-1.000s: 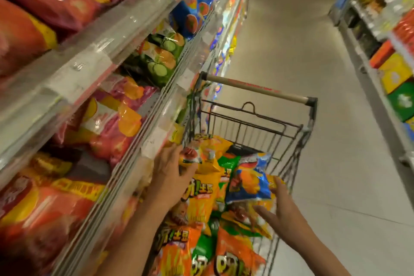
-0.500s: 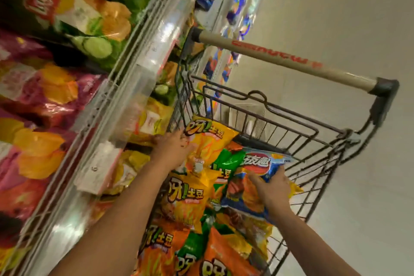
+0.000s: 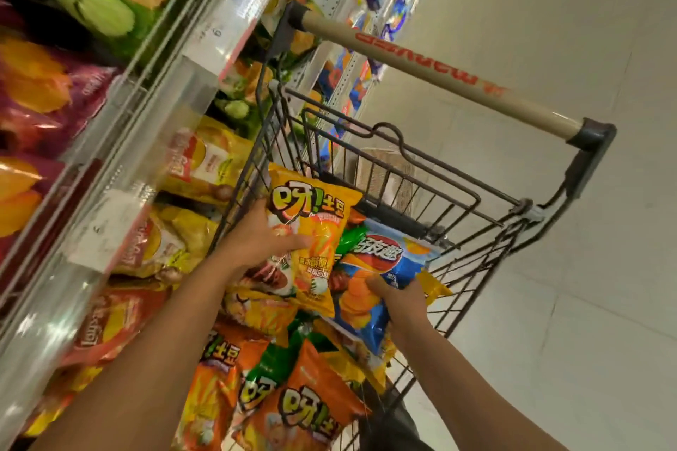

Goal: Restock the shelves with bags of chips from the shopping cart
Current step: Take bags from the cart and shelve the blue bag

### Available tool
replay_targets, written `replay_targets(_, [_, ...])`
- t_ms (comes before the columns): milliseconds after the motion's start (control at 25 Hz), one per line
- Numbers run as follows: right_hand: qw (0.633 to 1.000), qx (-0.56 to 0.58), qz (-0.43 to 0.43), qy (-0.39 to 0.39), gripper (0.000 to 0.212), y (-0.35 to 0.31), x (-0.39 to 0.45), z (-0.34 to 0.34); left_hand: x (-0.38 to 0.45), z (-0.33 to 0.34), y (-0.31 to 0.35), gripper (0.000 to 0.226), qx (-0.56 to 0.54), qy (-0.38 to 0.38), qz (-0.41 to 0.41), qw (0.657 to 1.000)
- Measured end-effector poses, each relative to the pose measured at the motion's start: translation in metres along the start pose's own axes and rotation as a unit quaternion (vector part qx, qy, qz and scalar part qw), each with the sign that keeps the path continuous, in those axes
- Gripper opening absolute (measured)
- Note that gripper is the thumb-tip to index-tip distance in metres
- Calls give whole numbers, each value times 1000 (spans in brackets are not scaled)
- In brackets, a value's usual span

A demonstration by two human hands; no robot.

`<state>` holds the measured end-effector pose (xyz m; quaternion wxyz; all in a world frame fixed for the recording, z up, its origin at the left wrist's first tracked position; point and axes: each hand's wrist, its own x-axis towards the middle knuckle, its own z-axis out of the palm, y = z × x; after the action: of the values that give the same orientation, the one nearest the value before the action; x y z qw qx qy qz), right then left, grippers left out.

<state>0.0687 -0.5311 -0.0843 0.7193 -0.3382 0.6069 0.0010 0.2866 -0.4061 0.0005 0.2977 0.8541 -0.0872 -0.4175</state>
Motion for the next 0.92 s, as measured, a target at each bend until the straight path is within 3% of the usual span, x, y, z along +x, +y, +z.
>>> replay_targets(200, [994,27,-98,-42,42,-7,-46,-20,-87,-8,0,104,-9,88,73,993])
replay_targets(360, [965,39,-207,-157,47,-14,-109,-52,-197,-7,-2,103,-40,179,142,973])
replay_targets(520, [906,-47,-321,-274,48,-6,-185,-99,-330,30,-33,97,-103,292,209,928])
replay_targets(600, [869,-102,-361,-323,43,2,-227,-123,-395,61,-60,96,-166,334,197,907])
replay_targets(800, [797,-221,-356,-435,50,34,-326,-148,-538,119,-135,88,-294,388,159,859])
replay_targets(920, [752,-281,-349,-483,47,65,-373,-137,-598,141,-186,81,-317,429,154,832])
